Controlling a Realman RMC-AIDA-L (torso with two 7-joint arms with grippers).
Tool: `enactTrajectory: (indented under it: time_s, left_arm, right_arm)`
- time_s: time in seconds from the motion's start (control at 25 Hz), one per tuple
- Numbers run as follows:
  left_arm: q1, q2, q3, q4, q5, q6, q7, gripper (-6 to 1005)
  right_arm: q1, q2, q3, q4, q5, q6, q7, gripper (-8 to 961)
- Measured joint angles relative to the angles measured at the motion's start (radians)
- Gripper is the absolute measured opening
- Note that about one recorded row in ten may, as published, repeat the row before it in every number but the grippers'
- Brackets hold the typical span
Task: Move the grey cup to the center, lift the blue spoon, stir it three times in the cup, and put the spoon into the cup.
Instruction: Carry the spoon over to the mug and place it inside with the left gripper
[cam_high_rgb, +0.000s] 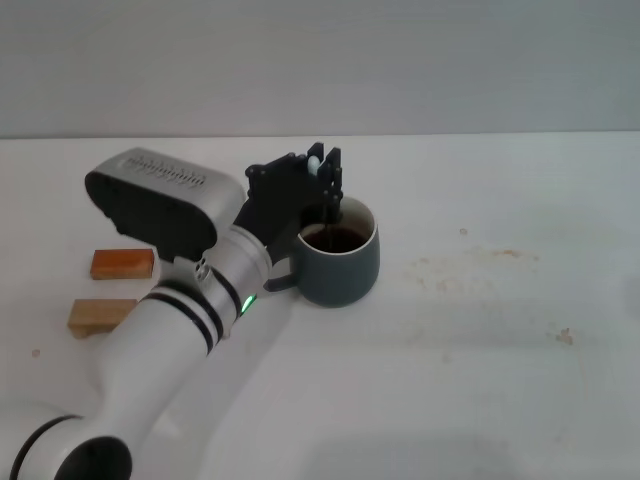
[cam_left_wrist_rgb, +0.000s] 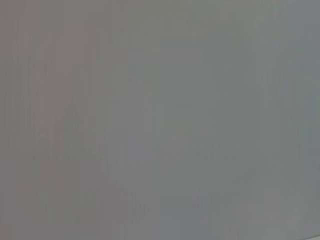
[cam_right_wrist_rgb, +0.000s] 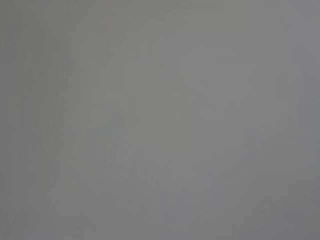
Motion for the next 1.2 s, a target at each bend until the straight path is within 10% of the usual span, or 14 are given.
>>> enactTrajectory:
  time_s: [0.52, 1.2]
  left_arm:
    - [0.136, 0.004, 0.004, -0.108, 0.069, -0.012, 0.012, 145]
    - [-0.010, -0.015, 0.034, 0.019, 0.080, 0.032, -0.086, 145]
  right_arm:
    - [0.009, 0.002, -0.009, 0.009, 0.000, 0.003, -0.017, -1]
    - [0.009, 0.000, -0.011, 0.009, 0.000, 0.003, -0.019, -1]
